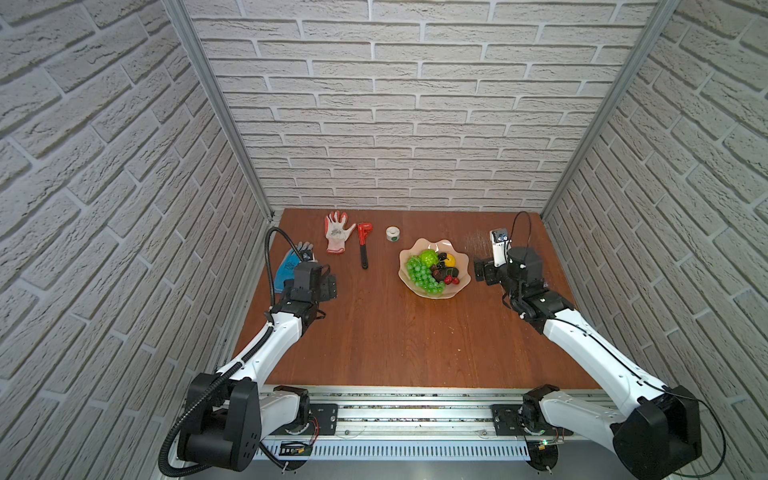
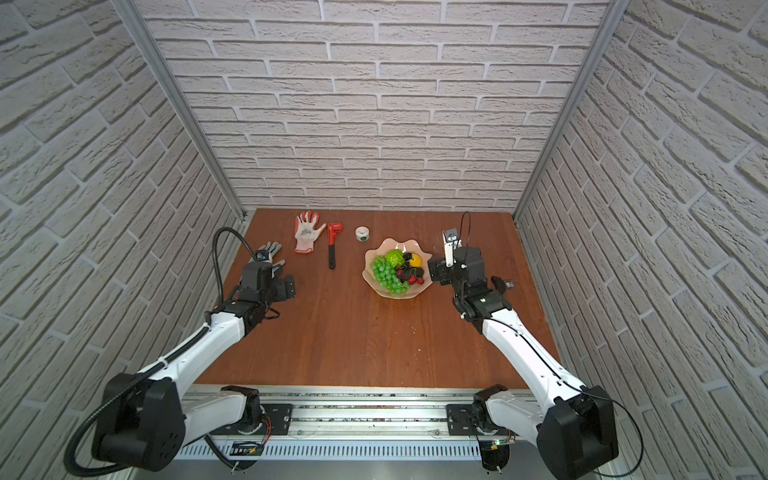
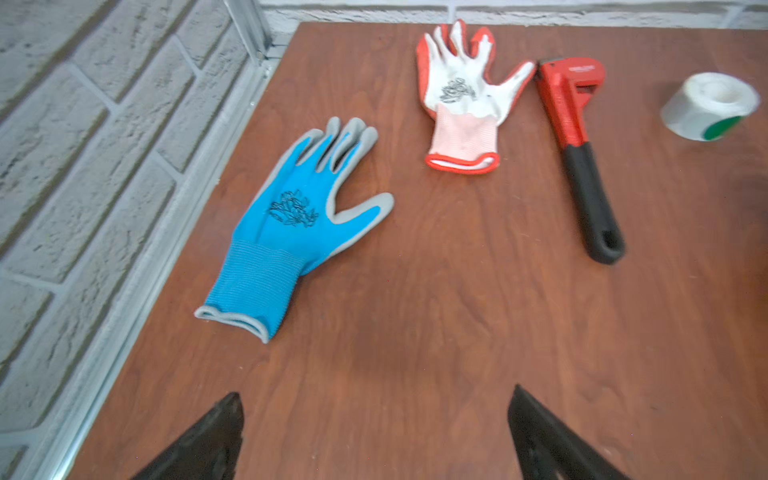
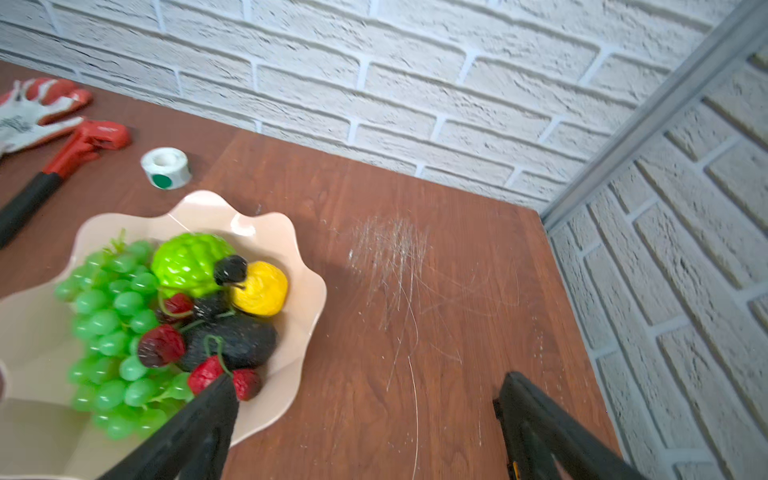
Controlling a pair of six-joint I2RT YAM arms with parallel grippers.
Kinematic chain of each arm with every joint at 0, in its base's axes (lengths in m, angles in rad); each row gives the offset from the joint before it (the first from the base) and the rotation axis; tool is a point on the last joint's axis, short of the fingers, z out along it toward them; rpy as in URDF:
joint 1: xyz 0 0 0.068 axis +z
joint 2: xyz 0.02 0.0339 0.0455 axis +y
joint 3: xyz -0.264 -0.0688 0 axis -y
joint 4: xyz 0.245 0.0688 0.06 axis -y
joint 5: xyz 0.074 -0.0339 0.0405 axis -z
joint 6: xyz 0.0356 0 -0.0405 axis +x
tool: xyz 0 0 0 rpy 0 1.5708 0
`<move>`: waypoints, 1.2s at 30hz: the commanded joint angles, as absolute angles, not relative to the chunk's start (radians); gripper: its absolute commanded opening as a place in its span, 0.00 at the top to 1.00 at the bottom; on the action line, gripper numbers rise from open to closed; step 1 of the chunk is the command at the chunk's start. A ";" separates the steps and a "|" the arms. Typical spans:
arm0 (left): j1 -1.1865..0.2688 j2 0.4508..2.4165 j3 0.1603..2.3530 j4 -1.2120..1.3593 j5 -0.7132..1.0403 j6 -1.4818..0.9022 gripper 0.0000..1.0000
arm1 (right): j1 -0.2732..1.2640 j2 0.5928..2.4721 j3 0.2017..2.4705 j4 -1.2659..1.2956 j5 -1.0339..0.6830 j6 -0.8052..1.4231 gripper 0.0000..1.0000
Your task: Place and organize the fake fruits in the fruit bowl
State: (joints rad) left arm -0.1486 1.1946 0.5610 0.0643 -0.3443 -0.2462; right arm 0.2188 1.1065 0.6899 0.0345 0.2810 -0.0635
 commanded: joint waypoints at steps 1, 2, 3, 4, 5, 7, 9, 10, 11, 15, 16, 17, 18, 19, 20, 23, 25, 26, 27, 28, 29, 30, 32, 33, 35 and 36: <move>-0.110 1.274 0.488 0.420 -0.394 -0.152 0.02 | 0.167 1.098 0.583 0.285 0.265 -0.034 0.00; -0.102 1.316 0.477 0.458 -0.393 -0.130 0.02 | 0.150 1.120 0.552 0.318 0.257 -0.024 0.00; -0.098 1.351 0.460 0.508 -0.393 -0.105 0.02 | 0.133 1.145 0.524 0.349 0.235 -0.019 0.01; -0.097 1.373 0.437 0.566 -0.389 -0.084 0.02 | 0.124 1.163 0.503 0.379 0.225 -0.019 0.00; -0.092 1.385 0.432 0.609 -0.384 -0.069 0.02 | 0.116 1.177 0.479 0.405 0.224 -0.022 0.00; -0.062 1.411 0.425 0.686 -0.301 -0.072 0.02 | 0.103 1.204 0.423 0.489 0.222 -0.021 0.00; -0.051 1.437 0.472 0.622 -0.277 -0.068 0.02 | 0.082 1.256 0.396 0.561 0.201 -0.012 0.00; -0.050 1.444 0.480 0.616 -0.280 -0.063 0.02 | 0.073 1.285 0.396 0.585 0.193 -0.002 0.00; -0.043 1.449 0.474 0.637 -0.281 -0.059 0.02 | 0.062 1.314 0.398 0.618 0.176 0.010 0.00; 0.007 1.531 0.393 0.893 -0.227 -0.073 0.02 | 0.049 1.400 0.401 0.693 0.112 0.028 0.00; 0.024 1.541 0.383 0.910 -0.223 -0.100 0.02 | 0.049 1.437 0.386 0.752 0.111 0.028 0.00; 0.036 1.562 0.363 0.960 -0.232 -0.122 0.02 | 0.049 1.478 0.354 0.849 0.097 0.019 0.00; 0.040 1.590 0.348 1.025 -0.226 -0.114 0.02 | 0.049 1.507 0.316 0.967 0.091 0.018 0.00; 0.040 1.570 0.361 0.956 -0.219 -0.121 0.02 | 0.049 1.504 0.303 0.992 0.101 0.025 0.00; 0.043 1.568 0.376 0.931 -0.218 -0.123 0.02 | 0.050 1.486 0.305 0.958 0.111 0.030 0.00; 0.043 1.572 0.376 0.938 -0.217 -0.123 0.02 | 0.048 1.488 0.352 0.869 0.109 0.031 0.00; 0.043 1.575 0.374 0.948 -0.216 -0.121 0.02 | 0.048 1.487 0.348 0.877 0.107 0.029 0.00; 0.043 1.574 0.374 0.945 -0.217 -0.121 0.02 | 0.048 1.485 0.347 0.876 0.107 0.030 0.00; 0.043 1.577 0.372 0.953 -0.216 -0.120 0.02 | 0.048 1.485 0.346 0.874 0.107 0.030 0.00; 0.042 1.575 0.370 0.957 -0.217 -0.120 0.02 | 0.048 1.481 0.348 0.871 0.100 0.026 0.00; 0.041 1.571 0.367 0.953 -0.218 -0.120 0.02 | 0.048 1.478 0.350 0.861 0.088 0.014 0.00; 0.040 1.574 0.370 0.955 -0.216 -0.120 0.02 | 0.048 1.474 0.353 0.851 0.091 0.020 0.00; 0.040 1.572 0.370 0.953 -0.216 -0.120 0.02 | 0.048 1.470 0.357 0.833 0.092 0.025 0.00; 0.040 1.573 0.368 0.954 -0.215 -0.120 0.02 | 0.048 1.470 0.358 0.831 0.091 0.026 0.00; 0.040 1.573 0.369 0.955 -0.215 -0.120 0.02 | 0.048 1.470 0.359 0.832 0.092 0.025 0.00; 0.040 1.574 0.369 0.955 -0.215 -0.120 0.02 | 0.048 1.470 0.359 0.833 0.092 0.026 0.00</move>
